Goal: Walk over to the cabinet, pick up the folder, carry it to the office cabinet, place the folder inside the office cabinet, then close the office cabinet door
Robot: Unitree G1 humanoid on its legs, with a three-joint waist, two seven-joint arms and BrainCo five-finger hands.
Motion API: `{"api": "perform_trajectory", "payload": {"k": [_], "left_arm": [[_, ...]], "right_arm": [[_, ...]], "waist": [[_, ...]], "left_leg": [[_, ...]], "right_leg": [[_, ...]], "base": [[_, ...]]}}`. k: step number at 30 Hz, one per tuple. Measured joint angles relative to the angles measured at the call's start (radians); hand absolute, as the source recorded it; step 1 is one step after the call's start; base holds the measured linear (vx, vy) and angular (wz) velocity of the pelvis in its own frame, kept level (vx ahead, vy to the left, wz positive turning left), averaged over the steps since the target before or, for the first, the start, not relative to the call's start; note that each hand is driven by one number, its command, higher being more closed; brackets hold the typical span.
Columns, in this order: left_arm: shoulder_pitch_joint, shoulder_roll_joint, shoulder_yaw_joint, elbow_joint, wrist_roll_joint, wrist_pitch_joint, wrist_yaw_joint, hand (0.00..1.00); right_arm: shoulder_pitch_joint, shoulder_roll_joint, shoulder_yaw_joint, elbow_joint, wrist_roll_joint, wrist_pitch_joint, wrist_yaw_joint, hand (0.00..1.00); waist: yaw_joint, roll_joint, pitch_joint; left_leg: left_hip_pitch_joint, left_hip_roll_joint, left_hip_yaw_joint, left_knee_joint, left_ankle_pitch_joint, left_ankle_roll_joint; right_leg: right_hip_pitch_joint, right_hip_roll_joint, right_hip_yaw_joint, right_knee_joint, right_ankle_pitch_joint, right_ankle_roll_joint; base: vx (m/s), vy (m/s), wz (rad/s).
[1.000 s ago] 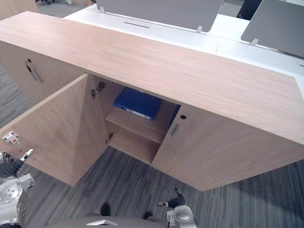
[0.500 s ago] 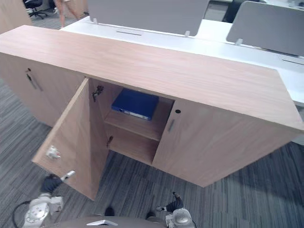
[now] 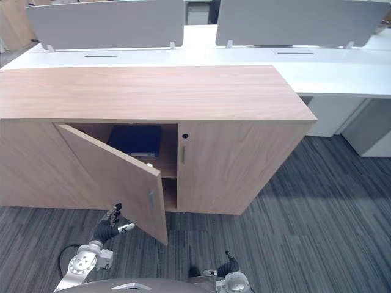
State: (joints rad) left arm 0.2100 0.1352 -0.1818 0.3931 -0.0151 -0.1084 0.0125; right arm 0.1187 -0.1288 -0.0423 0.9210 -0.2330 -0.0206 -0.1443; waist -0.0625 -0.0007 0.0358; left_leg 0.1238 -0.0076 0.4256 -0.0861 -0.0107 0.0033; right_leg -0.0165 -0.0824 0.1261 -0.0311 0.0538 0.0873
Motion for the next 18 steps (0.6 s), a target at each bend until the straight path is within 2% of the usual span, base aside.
{"api": "perform_trajectory", "payload": {"k": [10, 18], "left_arm": [[-0.204, 0.011, -0.016, 0.173, 0.02, 0.018, 0.072, 0.0], [-0.214, 0.012, -0.018, 0.239, 0.021, 0.023, 0.084, 0.0]], "right_arm": [[0.005, 0.001, -0.002, 0.016, 0.002, 0.007, -0.01, 0.0], [0.006, 0.003, -0.02, 0.039, 0.013, 0.007, -0.012, 0.0]], "waist": [[-0.025, 0.003, -0.015], [-0.031, 0.005, -0.024]], "left_leg": [[0.001, 0.014, 0.013, 0.007, -0.017, -0.005], [0.0, 0.019, -0.015, 0.006, -0.013, -0.004]], "right_leg": [[0.015, 0.015, -0.004, -0.042, 0.022, 0.006], [0.025, 0.014, -0.039, -0.043, 0.018, 0.0]], "base": [[0.07, -0.027, -0.06], [-0.04, -0.035, 0.09]]}}
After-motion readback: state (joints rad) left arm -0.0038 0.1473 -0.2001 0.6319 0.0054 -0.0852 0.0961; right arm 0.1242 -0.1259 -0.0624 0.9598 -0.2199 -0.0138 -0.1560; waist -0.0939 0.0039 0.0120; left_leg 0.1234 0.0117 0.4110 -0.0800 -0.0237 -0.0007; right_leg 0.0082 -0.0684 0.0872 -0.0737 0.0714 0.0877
